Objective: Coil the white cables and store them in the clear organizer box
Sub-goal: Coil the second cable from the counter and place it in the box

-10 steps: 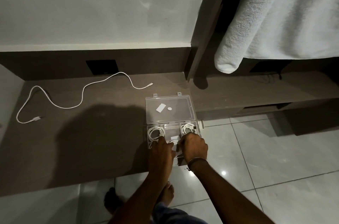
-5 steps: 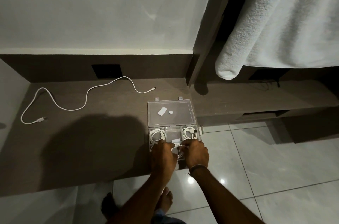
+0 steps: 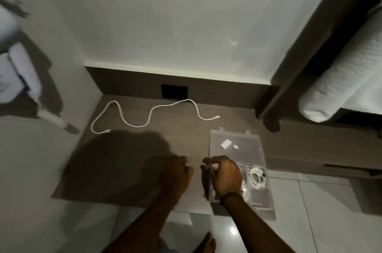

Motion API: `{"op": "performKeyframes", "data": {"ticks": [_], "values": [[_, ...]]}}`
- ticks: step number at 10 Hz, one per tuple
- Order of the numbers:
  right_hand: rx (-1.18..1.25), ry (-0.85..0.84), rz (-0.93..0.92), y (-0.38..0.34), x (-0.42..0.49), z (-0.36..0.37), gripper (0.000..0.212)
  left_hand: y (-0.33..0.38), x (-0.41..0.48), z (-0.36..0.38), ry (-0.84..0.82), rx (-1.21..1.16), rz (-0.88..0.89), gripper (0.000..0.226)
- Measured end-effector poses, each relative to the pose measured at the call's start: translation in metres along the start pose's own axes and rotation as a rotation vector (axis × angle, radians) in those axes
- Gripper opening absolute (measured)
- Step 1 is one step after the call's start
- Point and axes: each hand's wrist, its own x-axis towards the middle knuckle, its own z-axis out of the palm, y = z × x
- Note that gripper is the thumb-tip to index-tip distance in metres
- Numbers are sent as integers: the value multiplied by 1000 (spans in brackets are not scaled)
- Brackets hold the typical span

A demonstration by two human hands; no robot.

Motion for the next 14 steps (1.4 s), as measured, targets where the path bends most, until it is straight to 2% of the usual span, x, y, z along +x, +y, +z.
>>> {"op": "performKeyframes", "data": {"ticks": [1,2,3,5,6,7,8,9,10,11,12,13,14], "values": [[-25,-102,-149,-64,24,29,25,-38,47,-61,91,-86,-113,24],[-35,-196,-225,-126,49,68,28,-78,95,-122,197,-145,-218,23],[1,-254,-232,-190,70,109,23,-123,138,-166,270,-317,-385,25],[-39,-258,-279,-283,111,176,25,-175,197,-187,373,-446,-571,50],[-26,-245,-349,-311,123,194,20,-193,219,-201,373,-422,-671,50],[-4,-214,-494,-325,127,200,26,-188,226,-204,187,-416,-774,42],[-111,-184,-739,-325,131,197,46,-160,217,-204,188,-487,-546,24],[-233,-253,-903,-311,143,170,37,-136,187,-208,115,-608,-277,21],[-186,-416,-822,-288,140,126,40,-122,157,-224,-82,-564,-40,14],[182,-565,-616,-264,129,88,41,-99,126,-244,-272,-579,65,14],[527,-638,-459,-239,116,47,43,-78,92,-262,-467,-631,1,21],[727,-595,-445,-225,99,9,45,-48,54,-271,-667,-801,-76,28],[925,-530,-384,-223,76,-15,69,-20,32,-276,-819,-972,-90,30]]}}
